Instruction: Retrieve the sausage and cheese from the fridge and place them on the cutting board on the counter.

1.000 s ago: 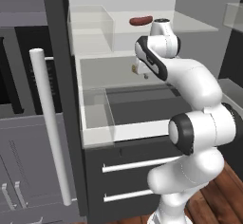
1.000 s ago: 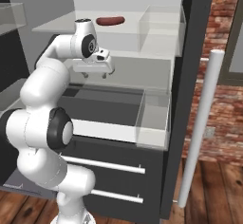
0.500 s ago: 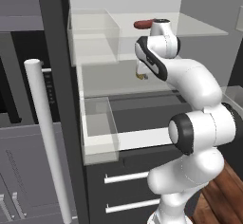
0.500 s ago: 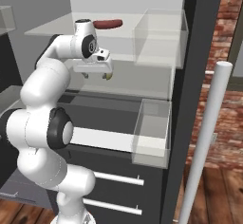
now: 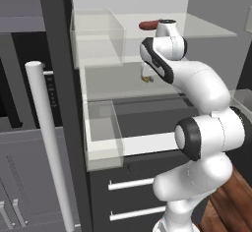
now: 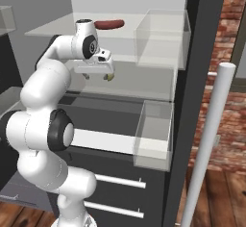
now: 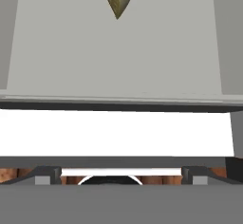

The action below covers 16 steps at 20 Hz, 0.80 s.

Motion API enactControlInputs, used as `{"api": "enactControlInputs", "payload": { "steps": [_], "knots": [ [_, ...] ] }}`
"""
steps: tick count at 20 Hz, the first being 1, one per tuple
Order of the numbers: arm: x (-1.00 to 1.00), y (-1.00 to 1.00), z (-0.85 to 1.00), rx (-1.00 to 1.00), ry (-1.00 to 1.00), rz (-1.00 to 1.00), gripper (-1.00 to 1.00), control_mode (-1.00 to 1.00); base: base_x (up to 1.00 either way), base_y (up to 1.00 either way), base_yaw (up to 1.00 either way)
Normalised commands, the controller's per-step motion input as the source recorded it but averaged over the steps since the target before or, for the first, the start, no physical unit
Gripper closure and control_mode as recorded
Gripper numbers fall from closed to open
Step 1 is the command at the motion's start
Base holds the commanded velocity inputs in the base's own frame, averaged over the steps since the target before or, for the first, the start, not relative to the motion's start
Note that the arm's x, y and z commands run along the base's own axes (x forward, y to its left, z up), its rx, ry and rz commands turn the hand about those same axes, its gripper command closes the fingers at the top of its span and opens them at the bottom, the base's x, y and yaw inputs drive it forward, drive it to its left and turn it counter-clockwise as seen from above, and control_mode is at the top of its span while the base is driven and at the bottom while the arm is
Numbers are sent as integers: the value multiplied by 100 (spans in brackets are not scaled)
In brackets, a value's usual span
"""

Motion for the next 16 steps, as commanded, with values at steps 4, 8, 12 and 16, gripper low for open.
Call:
{"api": "enactControlInputs", "payload": {
  "steps": [4,8,12,16],
  "knots": [
    [0,0,0,0,0,0,-100,100,0,0,0],
    [0,0,0,0,0,0,-100,-100,0,0,0],
    [0,0,0,0,0,0,-100,-100,0,0,0],
    [0,0,0,0,0,0,-100,-100,0,0,0]
  ]
}}
